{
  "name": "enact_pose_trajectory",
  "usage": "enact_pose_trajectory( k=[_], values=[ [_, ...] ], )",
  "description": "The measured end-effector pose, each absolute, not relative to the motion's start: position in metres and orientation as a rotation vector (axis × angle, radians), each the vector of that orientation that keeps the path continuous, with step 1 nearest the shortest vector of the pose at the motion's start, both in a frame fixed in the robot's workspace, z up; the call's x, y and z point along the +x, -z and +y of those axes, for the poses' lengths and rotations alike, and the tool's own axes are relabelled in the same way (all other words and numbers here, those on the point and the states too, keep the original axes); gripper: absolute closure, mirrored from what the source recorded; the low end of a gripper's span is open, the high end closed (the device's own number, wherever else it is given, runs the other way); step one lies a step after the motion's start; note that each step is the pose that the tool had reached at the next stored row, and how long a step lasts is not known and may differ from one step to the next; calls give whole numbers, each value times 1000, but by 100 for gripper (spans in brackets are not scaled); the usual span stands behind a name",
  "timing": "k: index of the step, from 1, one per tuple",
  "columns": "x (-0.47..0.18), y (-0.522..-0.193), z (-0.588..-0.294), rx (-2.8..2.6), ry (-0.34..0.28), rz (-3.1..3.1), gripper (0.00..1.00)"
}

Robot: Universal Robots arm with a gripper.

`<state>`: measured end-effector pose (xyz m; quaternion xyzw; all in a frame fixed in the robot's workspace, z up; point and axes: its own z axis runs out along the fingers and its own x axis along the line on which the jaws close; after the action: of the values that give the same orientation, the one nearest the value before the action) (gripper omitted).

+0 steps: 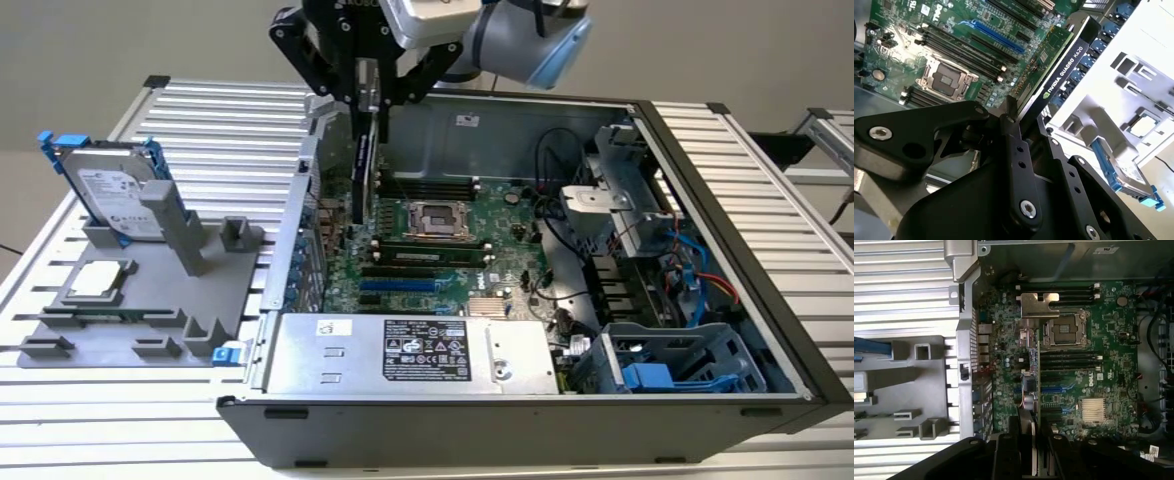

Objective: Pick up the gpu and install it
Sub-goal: 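Pick up the gpu and move the gpu toward the slot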

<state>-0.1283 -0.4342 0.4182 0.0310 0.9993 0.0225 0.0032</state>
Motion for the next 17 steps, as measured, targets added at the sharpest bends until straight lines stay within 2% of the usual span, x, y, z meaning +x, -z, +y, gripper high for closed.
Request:
enact_pose_trajectory(
  k=[17],
  values=[
    [-96,-418,-434,98,-70,3142,100]
  ],
)
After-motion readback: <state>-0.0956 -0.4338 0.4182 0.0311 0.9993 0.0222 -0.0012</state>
